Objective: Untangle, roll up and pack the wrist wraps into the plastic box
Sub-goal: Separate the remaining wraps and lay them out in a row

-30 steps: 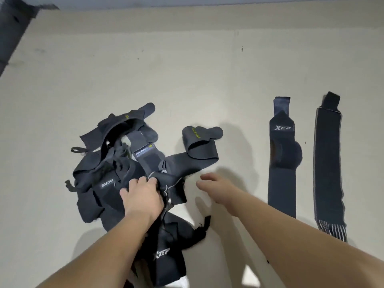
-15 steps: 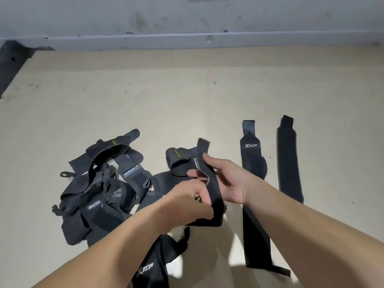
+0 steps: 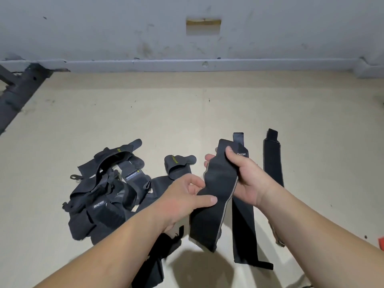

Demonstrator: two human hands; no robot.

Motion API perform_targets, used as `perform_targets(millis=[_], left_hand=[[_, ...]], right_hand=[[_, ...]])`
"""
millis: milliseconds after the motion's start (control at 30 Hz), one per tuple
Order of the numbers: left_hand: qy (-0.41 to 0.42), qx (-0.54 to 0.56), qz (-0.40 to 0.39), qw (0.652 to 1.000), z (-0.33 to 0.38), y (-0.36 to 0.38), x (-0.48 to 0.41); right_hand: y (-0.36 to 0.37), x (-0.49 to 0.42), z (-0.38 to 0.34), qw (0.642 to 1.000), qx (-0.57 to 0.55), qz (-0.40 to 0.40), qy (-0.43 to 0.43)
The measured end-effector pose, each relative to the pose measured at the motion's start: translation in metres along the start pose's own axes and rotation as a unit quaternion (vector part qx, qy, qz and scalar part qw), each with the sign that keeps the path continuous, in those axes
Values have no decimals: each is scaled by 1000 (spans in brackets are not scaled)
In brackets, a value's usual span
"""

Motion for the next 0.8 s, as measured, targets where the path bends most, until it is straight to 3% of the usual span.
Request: perform_targets(millis=[200,300,400,467,567,667,800], left_hand=[[20,61,68,996,6,8,0],[-36,31,65,997,-9,17,-4],[-81,6,-20,997,-16,37,-13],[-62,-38,-51,996,-12,55,-23],[18,-97,-25,995,0,81,-42],[52,-72,-11,996,11,104,-65],[13,-45,-77,996,5,126,-89]], right_hand=[[-1,6,14,999,10,-27,-31],[-11,2,15,997,29,49,-43],[-28,1,13,983,98,150,-44],[-44,2,5,973,106,200,-39],[-69,10,-9,989,31,144,-3],[-92,16,-16,996,20,85,-4],[-123,9,-26,987,42,135,-71]])
Point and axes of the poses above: each hand's wrist, its own x-axis away from the middle knuckle, its own y-axis out of the palm, z = x × y, the point moved 1 cm from there along -x, towards the middle knuckle, and after that the axes turned 6 degrees about x, right-handed, at the moved point
